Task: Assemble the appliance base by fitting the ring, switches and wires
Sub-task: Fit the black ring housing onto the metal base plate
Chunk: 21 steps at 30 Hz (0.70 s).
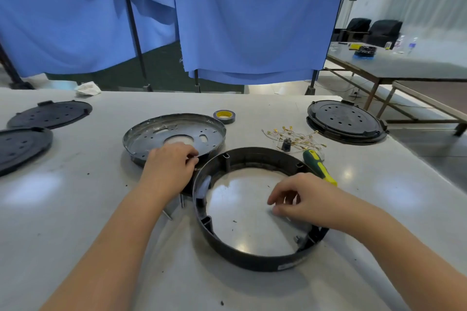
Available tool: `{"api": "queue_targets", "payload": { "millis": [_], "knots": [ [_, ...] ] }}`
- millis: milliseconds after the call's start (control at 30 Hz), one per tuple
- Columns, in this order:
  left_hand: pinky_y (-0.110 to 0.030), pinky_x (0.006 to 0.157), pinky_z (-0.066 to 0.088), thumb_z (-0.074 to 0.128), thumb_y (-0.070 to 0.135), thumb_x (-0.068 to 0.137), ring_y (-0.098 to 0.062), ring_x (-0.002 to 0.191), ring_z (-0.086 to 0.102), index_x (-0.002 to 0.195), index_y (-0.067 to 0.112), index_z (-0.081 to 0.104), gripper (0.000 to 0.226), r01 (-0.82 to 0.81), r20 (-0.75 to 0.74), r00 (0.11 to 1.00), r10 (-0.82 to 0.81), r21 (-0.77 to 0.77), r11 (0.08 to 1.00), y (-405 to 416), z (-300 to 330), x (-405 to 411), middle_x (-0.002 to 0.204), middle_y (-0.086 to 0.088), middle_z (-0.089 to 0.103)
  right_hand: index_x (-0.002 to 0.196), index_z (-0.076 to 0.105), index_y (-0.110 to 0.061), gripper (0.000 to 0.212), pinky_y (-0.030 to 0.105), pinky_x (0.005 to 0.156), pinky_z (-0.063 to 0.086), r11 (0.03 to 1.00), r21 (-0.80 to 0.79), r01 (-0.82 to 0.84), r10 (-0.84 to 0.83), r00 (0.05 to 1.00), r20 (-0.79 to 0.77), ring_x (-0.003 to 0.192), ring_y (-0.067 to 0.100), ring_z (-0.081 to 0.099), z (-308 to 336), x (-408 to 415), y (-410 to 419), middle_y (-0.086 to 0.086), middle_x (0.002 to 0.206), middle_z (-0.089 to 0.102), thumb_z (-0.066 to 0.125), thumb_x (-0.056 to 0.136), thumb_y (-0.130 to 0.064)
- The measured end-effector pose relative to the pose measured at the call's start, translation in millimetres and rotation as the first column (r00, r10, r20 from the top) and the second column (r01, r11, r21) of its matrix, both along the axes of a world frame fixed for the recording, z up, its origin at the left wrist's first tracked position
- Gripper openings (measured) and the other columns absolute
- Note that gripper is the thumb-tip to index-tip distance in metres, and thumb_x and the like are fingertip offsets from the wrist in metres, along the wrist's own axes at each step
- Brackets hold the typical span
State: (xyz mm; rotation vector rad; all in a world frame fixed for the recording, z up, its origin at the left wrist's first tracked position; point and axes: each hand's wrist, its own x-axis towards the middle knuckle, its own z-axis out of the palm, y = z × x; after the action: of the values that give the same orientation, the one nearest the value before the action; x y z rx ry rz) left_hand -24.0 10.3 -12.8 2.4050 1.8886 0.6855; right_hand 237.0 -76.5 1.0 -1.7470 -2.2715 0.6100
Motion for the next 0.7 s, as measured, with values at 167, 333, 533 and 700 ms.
{"api": "queue_targets", "payload": {
  "millis": [167, 333, 533, 700],
  "knots": [
    [-0.038, 0.085, 0.048, 0.053, 0.021, 0.095, -0.022, 0.100, 0.061, 0.106, 0.019, 0.068, 0.019, -0.019, 0.137, 0.990, 0.021, -0.022, 1.000, -2.2, 0.1, 1.9, 0.106, -0.001, 0.069, 0.093, 0.069, -0.038, 0.010, 0.017, 0.069, 0.050, 0.994, 0.106, 0.032, -0.032, 0.999, -0.003, 0.079, -0.001, 0.059, -7.6, -1.2, -2.7, -0.017, 0.084, 0.064, 0.063, 0.086, -0.034],
    [-0.037, 0.077, 0.046, 0.057, 0.012, 0.093, -0.026, 0.087, 0.061, 0.097, 0.010, 0.065, 0.010, -0.032, 0.245, 0.969, -0.015, 0.187, 0.982, -4.6, 7.9, 2.7, 0.090, -0.001, 0.066, 0.092, 0.071, -0.031, 0.018, 0.017, 0.070, 0.048, 0.937, 0.311, 0.161, -0.029, 0.921, -0.389, 0.082, 0.005, 0.062, -14.8, 1.2, -3.8, -0.014, 0.087, 0.066, 0.066, 0.086, -0.014],
    [-0.018, 0.066, 0.041, 0.062, 0.006, 0.089, -0.007, 0.074, 0.057, 0.085, 0.016, 0.063, 0.010, 0.179, 0.341, 0.900, -0.271, 0.277, 0.944, -19.8, 33.8, 13.2, 0.077, 0.011, 0.059, 0.096, 0.071, -0.031, 0.025, 0.016, 0.071, 0.050, 0.895, 0.339, 0.288, -0.040, 0.811, -0.583, 0.083, 0.007, 0.064, -11.5, 8.4, -2.2, -0.013, 0.090, 0.067, 0.066, 0.087, -0.008],
    [-0.027, 0.071, 0.048, 0.063, 0.006, 0.088, -0.007, 0.079, 0.057, 0.084, 0.017, 0.064, 0.011, 0.430, 0.254, 0.836, -0.486, 0.247, 0.868, -53.2, 53.9, 30.2, 0.079, 0.013, 0.060, 0.103, 0.059, -0.033, 0.026, 0.016, 0.069, 0.052, 0.842, 0.325, 0.429, -0.068, 0.683, -0.727, 0.081, 0.004, 0.063, 6.5, 18.0, -1.5, -0.015, 0.095, 0.065, 0.069, 0.085, -0.017]
  ]
}}
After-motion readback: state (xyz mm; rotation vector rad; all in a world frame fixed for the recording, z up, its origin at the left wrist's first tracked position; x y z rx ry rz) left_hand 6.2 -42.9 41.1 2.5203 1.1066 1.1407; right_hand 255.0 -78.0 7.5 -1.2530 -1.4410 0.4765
